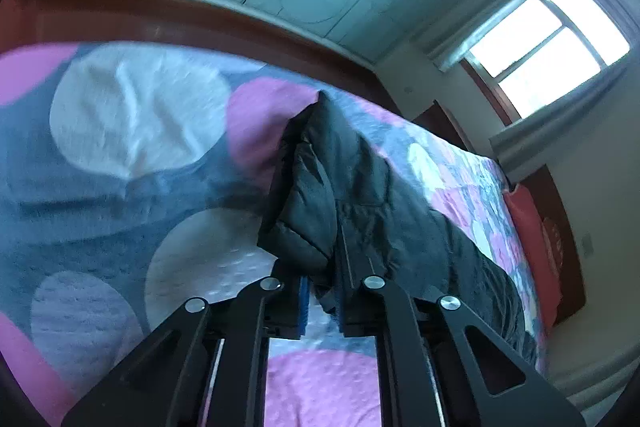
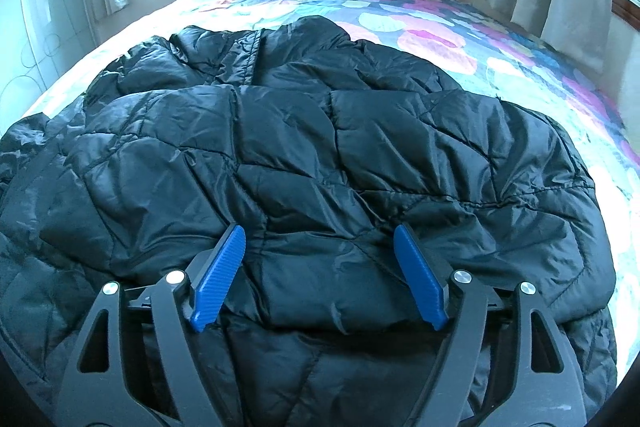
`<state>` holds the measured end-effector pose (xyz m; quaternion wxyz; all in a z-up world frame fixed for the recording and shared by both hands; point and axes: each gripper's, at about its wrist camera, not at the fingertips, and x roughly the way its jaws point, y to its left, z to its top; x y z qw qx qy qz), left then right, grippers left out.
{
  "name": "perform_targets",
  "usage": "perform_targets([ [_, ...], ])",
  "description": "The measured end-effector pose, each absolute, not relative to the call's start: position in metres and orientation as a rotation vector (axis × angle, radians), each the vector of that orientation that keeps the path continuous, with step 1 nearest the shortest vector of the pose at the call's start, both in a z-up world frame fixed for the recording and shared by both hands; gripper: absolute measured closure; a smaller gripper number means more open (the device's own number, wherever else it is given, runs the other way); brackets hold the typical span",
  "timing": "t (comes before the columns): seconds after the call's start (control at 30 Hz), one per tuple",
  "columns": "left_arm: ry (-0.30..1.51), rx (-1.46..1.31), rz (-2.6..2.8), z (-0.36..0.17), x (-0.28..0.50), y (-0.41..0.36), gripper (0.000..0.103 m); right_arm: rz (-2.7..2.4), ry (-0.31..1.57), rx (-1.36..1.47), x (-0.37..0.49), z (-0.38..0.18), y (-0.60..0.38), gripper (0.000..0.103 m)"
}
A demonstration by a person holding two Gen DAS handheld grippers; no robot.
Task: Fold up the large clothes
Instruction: 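Grasp the other sleeve with the left gripper and lift it, then lay the held sleeve over the jacket body and open the left gripper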
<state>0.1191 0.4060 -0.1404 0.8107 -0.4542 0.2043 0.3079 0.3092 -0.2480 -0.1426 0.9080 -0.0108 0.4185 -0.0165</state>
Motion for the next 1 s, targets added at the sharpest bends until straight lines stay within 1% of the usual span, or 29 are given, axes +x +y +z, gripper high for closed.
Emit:
perform_targets([
  [0.1,0.41,-0.874,0.63,-0.116,0.133,0.393,0.095,-0.037,0.857,-0.02,0.308,-0.141,-0.249,0.026],
  [0.23,0.37,-0.718,0.538,-0.068,0.159,0.351,0.095,-0.031,0.855,-0.002,0.307,-0.137,-0.252,0.025],
  [0.37,0.346,-0.531,0.417,-0.021,0.197,0.29,0.095,-0.017,0.859,0.021,0.3,-0.128,-0.257,0.023],
  [0.43,0.344,-0.461,0.353,-0.004,0.213,0.254,0.095,-0.015,0.856,0.02,0.294,-0.122,-0.26,0.022],
  [0.5,0.36,-0.409,0.291,0.002,0.229,0.218,0.095,-0.007,0.851,0.019,0.287,-0.115,-0.264,0.021],
  [0.6,0.411,-0.357,0.194,-0.001,0.259,0.167,0.095,-0.004,0.842,0.02,0.273,-0.104,-0.275,0.021],
  [0.7,0.451,-0.3,0.126,-0.007,0.273,0.12,0.095,-0.002,0.836,0.021,0.26,-0.096,-0.288,0.02],
  [0.8,0.51,-0.264,0.046,-0.019,0.287,0.068,0.095,-0.01,0.841,0.036,0.248,-0.092,-0.306,0.02],
  [1.0,0.588,-0.201,-0.082,-0.053,0.309,-0.006,0.095,-0.035,0.856,0.067,0.235,-0.091,-0.336,0.02],
])
